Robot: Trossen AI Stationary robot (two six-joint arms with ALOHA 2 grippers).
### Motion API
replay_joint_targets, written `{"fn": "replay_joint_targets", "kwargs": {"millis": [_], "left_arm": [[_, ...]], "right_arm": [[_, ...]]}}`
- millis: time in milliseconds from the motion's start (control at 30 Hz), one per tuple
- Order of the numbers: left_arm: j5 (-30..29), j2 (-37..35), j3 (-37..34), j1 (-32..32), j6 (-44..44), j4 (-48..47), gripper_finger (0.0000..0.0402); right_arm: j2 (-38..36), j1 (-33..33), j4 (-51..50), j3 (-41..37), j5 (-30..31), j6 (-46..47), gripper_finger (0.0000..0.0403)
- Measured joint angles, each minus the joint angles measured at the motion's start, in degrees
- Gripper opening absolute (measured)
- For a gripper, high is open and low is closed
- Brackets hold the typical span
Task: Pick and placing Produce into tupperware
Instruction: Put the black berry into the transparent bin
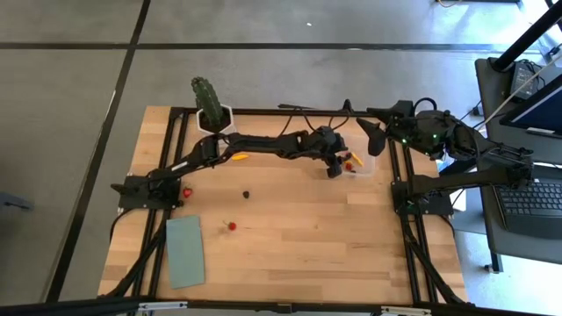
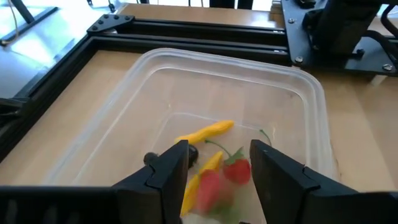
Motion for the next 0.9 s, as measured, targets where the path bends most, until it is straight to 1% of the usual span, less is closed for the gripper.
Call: {"fn": "replay_joint_targets", "kwargs": {"millis": [200,267,333,400,433,600,667,767,833,900], "left_arm": [[0.05,-0.54,-0.06,0.01,0.06,-0.52,0.0159],[0.05,-2.12,-0.11,0.15,0.06,-1.46,0.0159],[0.20,-5.52,-0.11,0.43,0.08,-4.83,0.0162],[0.21,-9.76,0.09,1.01,1.25,-10.73,0.0163],[0.18,-12.15,0.13,1.34,2.95,-15.12,0.0164],[0.29,-22.63,0.00,1.78,14.50,-41.32,0.0156],[0.71,-26.72,0.05,1.34,17.15,-50.56,0.0150],[2.60,-31.31,0.07,1.19,17.61,-62.91,0.0140],[3.15,-33.69,-0.04,1.46,15.13,-69.30,0.0135],[2.96,-36.01,-0.02,1.93,12.25,-73.50,0.0130]], "right_arm": [[0.00,0.00,-1.56,0.00,0.02,0.19,0.0255],[0.00,0.00,-1.70,0.00,0.02,0.19,0.0255],[0.00,0.00,-1.83,0.00,0.02,0.19,0.0255],[0.00,0.00,-1.85,0.00,0.02,0.16,0.0255],[0.00,0.00,-1.83,0.00,0.02,0.12,0.0255],[0.00,0.00,-1.81,0.00,0.07,0.00,0.0255],[0.00,0.00,-1.83,0.00,0.05,-0.08,0.0255],[0.00,0.00,-1.83,0.00,0.07,-0.14,0.0255],[0.00,0.00,-1.86,0.00,0.07,-0.19,0.0255],[0.00,-0.02,-1.85,0.00,0.11,-0.21,0.0255]]}}
